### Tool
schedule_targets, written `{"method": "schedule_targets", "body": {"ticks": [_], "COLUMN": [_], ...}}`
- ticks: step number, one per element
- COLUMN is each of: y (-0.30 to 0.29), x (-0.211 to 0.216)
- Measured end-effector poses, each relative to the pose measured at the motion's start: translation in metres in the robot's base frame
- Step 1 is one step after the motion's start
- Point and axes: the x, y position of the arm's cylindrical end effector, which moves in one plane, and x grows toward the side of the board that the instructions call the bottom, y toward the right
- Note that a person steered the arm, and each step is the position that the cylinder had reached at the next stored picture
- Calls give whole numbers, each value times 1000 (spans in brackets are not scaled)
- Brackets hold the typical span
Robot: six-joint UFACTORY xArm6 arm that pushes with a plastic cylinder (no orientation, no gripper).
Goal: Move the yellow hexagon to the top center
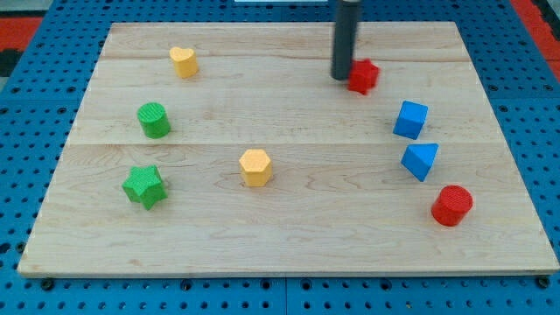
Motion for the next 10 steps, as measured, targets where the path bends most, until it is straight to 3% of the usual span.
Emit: {"method": "schedule_targets", "body": {"ticks": [1, 2, 3, 4, 5, 6, 8, 9, 10], "y": [33, -36, -94, -54, -69, -138, -149, -163, -170], "x": [11, 28, 112, 146, 194, 201, 108, 100, 54]}}
